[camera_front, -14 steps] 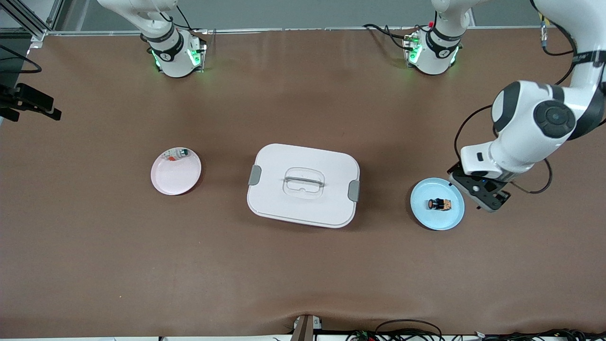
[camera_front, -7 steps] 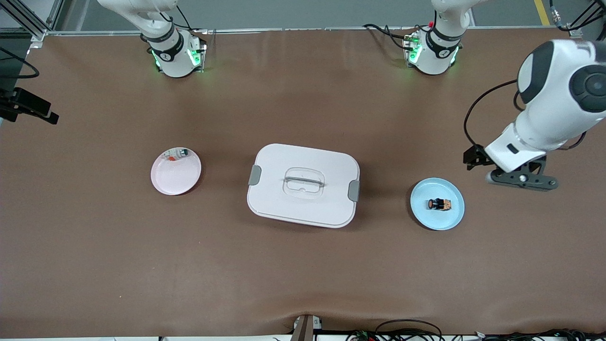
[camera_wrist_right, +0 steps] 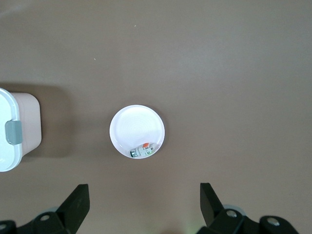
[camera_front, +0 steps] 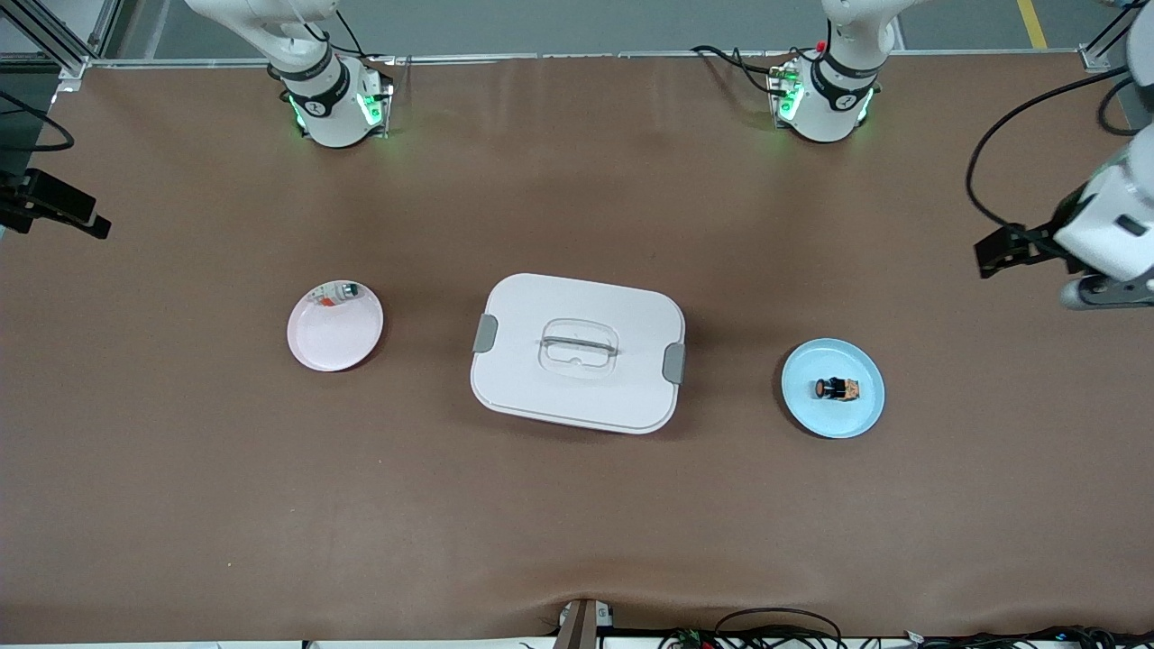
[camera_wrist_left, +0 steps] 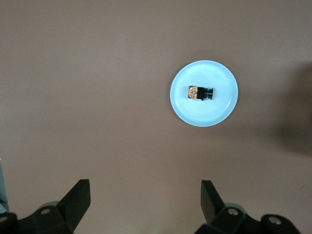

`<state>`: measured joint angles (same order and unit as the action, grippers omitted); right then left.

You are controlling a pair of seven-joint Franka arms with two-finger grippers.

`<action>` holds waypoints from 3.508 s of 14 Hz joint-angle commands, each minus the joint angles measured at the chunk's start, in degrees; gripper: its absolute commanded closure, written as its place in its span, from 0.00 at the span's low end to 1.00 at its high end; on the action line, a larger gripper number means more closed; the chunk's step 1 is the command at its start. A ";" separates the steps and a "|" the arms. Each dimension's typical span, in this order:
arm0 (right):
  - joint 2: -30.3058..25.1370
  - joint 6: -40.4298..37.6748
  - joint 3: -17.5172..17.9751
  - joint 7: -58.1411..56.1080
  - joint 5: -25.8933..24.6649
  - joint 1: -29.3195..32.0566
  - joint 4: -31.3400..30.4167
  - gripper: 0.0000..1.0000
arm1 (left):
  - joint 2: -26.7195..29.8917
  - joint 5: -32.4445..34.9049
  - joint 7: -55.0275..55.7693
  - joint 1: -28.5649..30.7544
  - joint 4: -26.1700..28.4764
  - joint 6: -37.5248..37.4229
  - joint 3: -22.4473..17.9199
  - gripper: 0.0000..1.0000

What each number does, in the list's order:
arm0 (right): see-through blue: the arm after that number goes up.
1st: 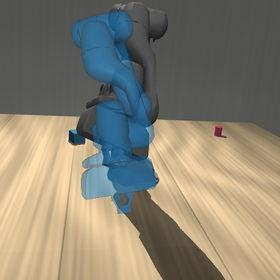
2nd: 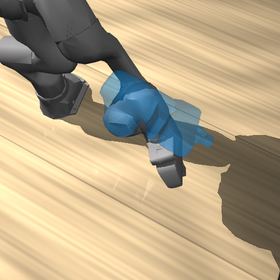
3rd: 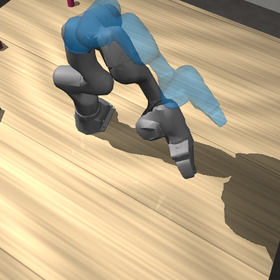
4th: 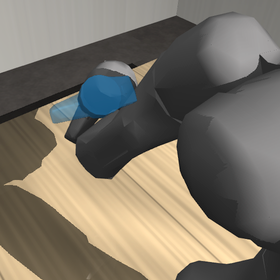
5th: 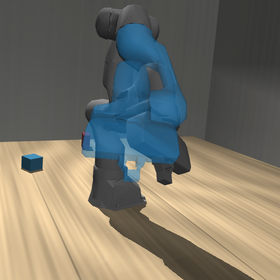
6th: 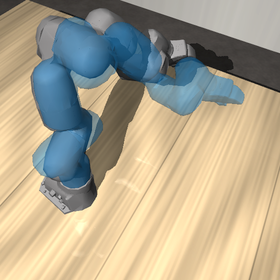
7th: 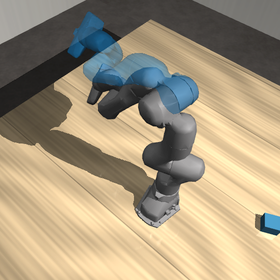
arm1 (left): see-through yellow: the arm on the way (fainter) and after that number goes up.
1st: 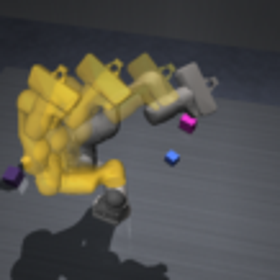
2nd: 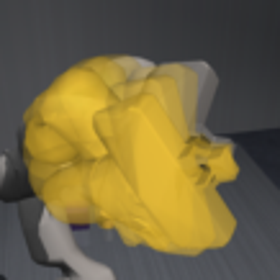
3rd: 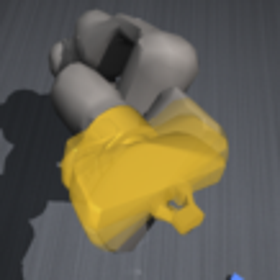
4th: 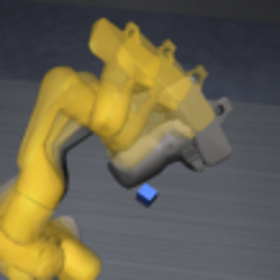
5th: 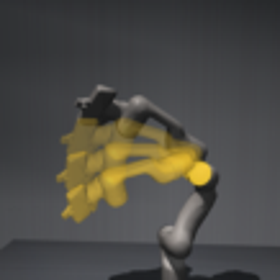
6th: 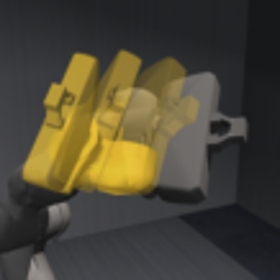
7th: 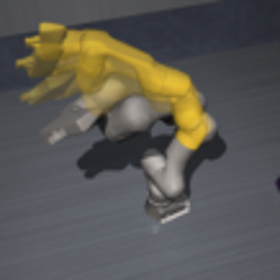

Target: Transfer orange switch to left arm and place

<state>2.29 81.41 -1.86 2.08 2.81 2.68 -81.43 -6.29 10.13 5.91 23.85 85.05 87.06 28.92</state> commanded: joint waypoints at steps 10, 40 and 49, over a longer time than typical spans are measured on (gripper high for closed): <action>-1.41 2.00 0.89 1.09 -2.81 0.30 -1.45 0.00 | 5.15 -7.30 -3.10 -19.81 -3.14 -4.88 -18.90 0.00; -1.59 4.19 0.98 0.38 -2.55 0.30 -1.80 0.00 | 12.70 -11.18 -1.08 -25.35 8.45 1.96 -26.20 0.00; -1.59 4.19 0.89 0.30 -2.55 0.30 -1.80 0.00 | 12.36 -11.27 -4.25 -24.38 7.41 1.53 -26.73 0.00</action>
<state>2.26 84.92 -1.37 2.09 0.59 2.68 -81.67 5.26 -1.00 2.07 -0.57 91.76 88.17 2.35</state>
